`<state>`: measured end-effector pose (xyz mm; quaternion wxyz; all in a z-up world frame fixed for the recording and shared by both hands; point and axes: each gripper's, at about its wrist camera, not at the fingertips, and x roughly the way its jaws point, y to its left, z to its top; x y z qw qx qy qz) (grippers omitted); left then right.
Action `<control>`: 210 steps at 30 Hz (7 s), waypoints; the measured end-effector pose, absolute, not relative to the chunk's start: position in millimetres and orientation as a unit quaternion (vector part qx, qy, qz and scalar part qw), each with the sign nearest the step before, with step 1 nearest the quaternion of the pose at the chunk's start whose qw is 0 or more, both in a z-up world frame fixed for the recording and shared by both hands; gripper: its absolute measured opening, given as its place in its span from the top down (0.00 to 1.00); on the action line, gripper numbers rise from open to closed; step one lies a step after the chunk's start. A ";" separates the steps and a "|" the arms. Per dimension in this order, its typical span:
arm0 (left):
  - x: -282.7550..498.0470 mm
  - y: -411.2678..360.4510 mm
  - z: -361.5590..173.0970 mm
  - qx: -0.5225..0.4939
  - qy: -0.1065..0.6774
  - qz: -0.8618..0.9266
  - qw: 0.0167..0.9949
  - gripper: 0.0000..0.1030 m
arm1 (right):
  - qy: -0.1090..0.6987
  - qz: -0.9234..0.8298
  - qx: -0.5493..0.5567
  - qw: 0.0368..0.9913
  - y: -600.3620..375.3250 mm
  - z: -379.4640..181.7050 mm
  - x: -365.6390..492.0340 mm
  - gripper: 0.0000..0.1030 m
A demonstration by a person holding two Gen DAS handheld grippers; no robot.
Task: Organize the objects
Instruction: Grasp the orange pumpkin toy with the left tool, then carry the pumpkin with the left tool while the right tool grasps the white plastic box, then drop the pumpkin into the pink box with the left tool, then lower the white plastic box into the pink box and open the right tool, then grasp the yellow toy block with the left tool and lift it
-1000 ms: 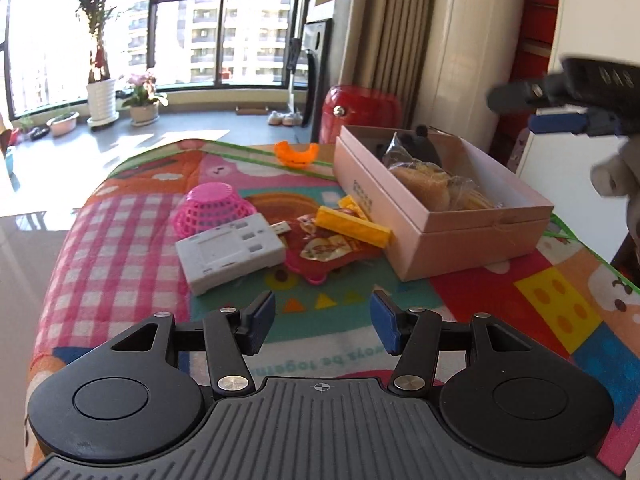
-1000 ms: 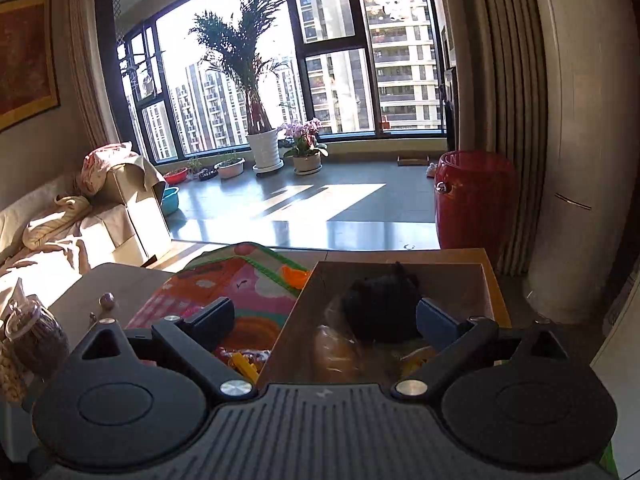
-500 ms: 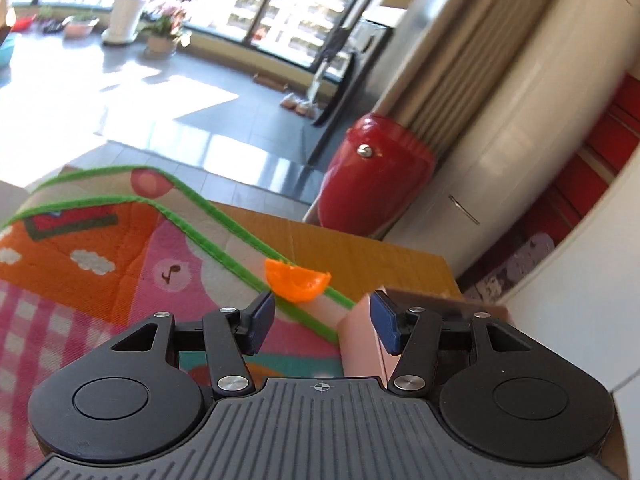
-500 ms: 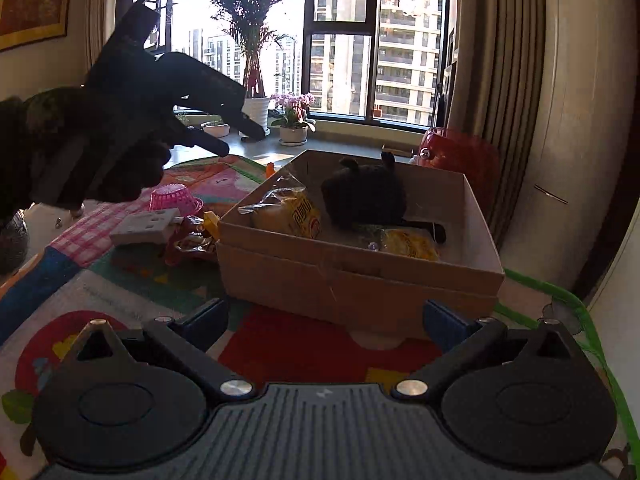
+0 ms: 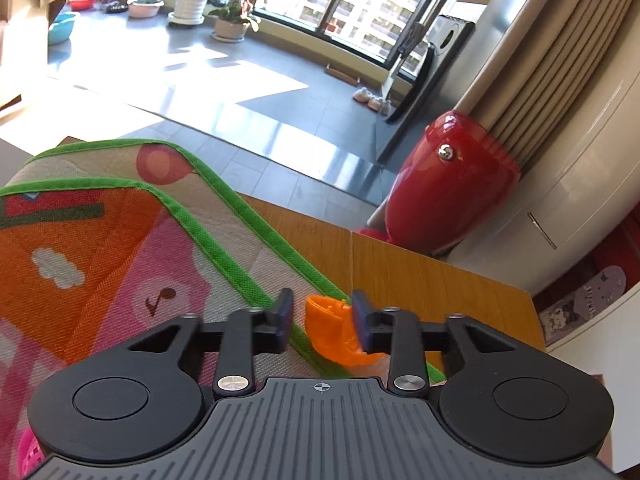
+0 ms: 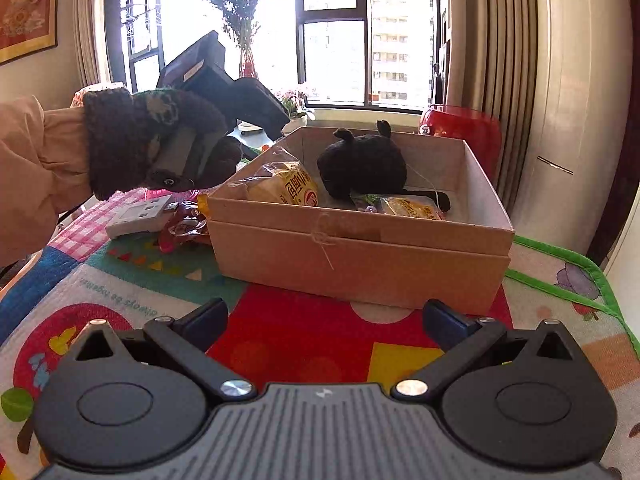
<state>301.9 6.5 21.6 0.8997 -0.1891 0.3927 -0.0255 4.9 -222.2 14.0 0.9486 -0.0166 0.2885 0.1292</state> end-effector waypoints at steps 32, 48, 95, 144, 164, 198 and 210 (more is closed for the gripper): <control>15.2 36.6 21.5 -0.061 0.400 -0.190 0.894 0.89 | 0.318 0.090 -0.048 0.943 -212.6 7.6 13.1 0.00; 6.7 52.5 15.1 -0.158 0.375 -0.186 0.894 0.90 | 0.318 0.094 -0.064 0.941 -202.8 13.1 7.8 0.00; -48.3 127.4 49.3 -0.196 0.322 -0.127 0.917 0.90 | 0.284 0.229 -0.167 0.916 -138.7 61.3 -47.9 0.09; -8.8 67.6 30.2 -0.086 0.339 -0.161 0.923 0.84 | 0.255 0.080 -0.013 0.964 -229.6 115.2 99.8 0.00; 100.4 36.9 40.8 -0.242 0.368 -0.114 0.890 0.84 | 0.278 0.078 -0.075 0.954 -200.6 10.2 -4.8 0.00; 122.6 -17.8 32.5 -0.068 0.377 -0.170 0.908 0.76 | 0.307 0.113 0.012 0.945 -226.3 10.9 4.2 0.00; 122.7 -10.5 28.3 -0.072 0.390 -0.178 0.901 0.85 | 0.311 0.110 0.013 0.944 -225.9 10.2 4.6 0.00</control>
